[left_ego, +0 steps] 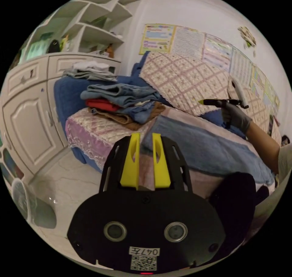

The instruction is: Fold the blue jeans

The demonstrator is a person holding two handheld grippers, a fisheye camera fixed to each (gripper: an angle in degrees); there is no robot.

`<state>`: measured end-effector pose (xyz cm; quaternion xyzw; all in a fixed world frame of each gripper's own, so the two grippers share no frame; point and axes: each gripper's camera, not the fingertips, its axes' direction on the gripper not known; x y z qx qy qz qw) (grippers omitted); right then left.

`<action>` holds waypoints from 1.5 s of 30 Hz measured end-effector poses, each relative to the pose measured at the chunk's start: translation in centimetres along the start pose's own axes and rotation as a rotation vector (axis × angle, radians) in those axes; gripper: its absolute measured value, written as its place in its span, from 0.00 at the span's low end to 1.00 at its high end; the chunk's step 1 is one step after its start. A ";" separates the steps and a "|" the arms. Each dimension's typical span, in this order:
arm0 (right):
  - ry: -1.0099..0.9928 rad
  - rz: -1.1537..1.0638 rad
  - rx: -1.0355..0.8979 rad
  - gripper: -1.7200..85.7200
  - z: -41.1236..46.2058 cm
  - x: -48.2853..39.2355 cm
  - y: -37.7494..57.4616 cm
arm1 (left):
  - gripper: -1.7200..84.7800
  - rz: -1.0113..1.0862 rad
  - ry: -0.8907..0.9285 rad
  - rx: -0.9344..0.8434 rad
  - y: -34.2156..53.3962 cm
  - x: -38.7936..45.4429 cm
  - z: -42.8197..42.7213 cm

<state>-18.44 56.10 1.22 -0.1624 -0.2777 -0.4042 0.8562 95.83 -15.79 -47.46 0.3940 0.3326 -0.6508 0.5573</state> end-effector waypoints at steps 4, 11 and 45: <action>0.002 0.086 -0.140 0.01 -0.7 2.3 5.9 | 0.11 0.001 0.012 -0.014 1.5 4.2 1.1; 0.032 0.271 -0.316 0.01 1.4 7.0 11.0 | 0.12 -0.228 0.071 -0.075 5.1 2.7 1.3; -0.211 0.431 -0.091 0.01 -30.0 3.1 36.4 | 0.17 -0.910 0.591 -0.098 18.5 -3.7 9.5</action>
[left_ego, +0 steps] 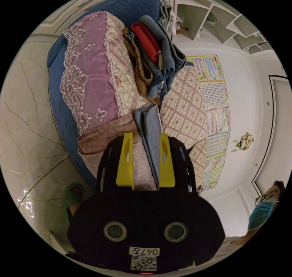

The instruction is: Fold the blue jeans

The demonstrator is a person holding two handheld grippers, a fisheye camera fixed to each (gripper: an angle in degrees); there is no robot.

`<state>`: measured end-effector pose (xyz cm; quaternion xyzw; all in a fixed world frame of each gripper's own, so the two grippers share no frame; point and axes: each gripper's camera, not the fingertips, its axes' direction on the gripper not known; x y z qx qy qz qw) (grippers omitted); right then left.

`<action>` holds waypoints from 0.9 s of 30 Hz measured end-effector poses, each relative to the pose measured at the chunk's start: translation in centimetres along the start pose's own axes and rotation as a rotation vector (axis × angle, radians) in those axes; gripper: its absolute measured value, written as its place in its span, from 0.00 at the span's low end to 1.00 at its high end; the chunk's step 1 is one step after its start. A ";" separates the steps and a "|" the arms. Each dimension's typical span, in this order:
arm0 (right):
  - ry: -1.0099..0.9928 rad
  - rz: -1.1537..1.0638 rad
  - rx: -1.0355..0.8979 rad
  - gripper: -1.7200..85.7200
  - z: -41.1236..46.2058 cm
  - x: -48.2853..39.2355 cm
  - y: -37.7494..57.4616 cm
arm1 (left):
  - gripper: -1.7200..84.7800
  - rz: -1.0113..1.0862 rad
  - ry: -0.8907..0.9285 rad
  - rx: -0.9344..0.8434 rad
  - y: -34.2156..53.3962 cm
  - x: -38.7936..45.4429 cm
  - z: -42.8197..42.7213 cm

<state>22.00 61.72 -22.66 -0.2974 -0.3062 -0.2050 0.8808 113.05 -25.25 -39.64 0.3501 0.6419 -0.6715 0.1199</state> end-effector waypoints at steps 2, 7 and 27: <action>0.004 0.003 0.005 0.01 -1.2 0.1 0.7 | 0.17 -0.020 0.029 -0.026 0.7 0.0 0.4; 0.003 0.008 0.014 0.01 -4.3 0.4 2.6 | 0.17 0.000 0.011 -0.038 2.5 1.0 0.6; -0.006 0.013 0.026 0.01 -12.1 -0.5 6.8 | 0.16 -0.070 -0.004 -0.063 5.3 -0.1 6.0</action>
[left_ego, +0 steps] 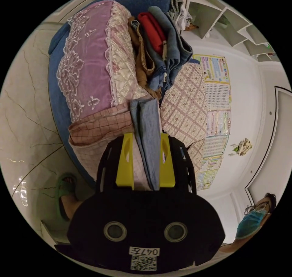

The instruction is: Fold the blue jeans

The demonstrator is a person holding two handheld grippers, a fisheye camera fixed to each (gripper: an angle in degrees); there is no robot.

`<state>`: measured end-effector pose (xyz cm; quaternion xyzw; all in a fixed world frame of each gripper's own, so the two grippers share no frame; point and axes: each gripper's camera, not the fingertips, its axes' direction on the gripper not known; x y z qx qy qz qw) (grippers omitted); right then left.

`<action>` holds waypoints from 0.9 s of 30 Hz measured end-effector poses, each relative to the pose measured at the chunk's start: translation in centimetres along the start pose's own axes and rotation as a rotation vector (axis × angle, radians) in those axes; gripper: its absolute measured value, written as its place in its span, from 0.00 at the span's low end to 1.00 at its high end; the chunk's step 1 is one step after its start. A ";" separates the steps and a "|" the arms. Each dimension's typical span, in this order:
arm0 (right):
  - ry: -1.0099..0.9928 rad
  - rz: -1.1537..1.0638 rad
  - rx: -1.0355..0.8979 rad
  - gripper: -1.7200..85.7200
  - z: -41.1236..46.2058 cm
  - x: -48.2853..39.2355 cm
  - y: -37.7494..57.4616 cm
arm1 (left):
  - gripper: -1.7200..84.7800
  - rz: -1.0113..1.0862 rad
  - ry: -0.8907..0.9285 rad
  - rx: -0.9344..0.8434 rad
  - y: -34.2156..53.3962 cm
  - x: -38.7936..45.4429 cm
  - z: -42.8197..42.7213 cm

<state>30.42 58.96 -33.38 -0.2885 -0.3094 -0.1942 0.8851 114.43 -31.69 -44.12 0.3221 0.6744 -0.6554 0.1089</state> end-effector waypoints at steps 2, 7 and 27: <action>0.002 -0.003 0.002 0.01 -0.4 -0.2 0.1 | 0.16 0.021 -0.011 0.002 0.5 0.2 0.5; 0.003 -0.001 -0.008 0.01 -0.8 -0.6 0.6 | 0.16 0.033 0.060 -0.018 0.2 -0.2 2.0; 0.076 -0.038 -0.055 0.01 -1.3 -5.5 -0.2 | 0.14 0.182 -0.114 0.001 1.0 2.7 5.5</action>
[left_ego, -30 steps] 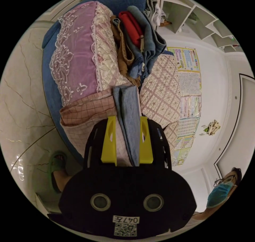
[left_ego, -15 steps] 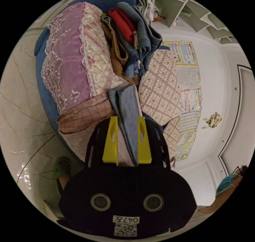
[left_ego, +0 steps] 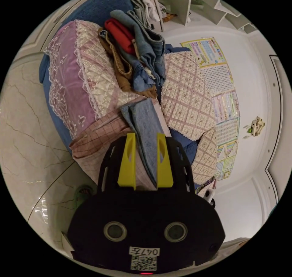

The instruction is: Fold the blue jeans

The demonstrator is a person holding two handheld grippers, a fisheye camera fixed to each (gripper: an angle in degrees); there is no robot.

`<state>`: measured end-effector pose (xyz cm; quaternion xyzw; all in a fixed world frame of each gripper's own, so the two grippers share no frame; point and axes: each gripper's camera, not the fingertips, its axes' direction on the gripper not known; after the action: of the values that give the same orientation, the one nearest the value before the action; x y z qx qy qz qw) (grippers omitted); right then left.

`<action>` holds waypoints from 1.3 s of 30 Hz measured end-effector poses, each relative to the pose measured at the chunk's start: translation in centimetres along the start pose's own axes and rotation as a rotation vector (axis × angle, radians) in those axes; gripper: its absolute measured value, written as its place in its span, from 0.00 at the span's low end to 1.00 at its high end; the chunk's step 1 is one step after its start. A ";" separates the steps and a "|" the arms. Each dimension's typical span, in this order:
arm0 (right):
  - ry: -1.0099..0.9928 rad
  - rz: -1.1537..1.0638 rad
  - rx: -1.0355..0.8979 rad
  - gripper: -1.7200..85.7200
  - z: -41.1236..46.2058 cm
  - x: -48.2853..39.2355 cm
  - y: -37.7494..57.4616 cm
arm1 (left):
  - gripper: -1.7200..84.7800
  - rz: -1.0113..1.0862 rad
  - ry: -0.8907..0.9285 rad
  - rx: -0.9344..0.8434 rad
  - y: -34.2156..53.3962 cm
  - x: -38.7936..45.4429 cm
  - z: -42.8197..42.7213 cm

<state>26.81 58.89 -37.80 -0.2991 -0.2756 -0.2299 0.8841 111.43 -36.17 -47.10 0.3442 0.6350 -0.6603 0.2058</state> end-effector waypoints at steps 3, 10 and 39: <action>0.001 -0.001 0.000 0.01 0.2 -0.8 -0.3 | 0.14 -0.023 0.025 -0.006 -0.5 -0.6 0.6; 0.003 0.006 0.033 0.01 0.6 -2.2 -1.1 | 0.14 -0.070 0.126 -0.059 -1.0 -2.9 1.8; 0.177 -0.136 0.083 0.01 7.0 -5.2 -14.2 | 0.02 -0.029 0.137 -0.113 -12.4 -8.0 2.8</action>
<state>12.40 54.58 -30.68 -0.2217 -0.2254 -0.3031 0.8990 107.52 -38.93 -32.89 0.3673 0.6886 -0.6013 0.1715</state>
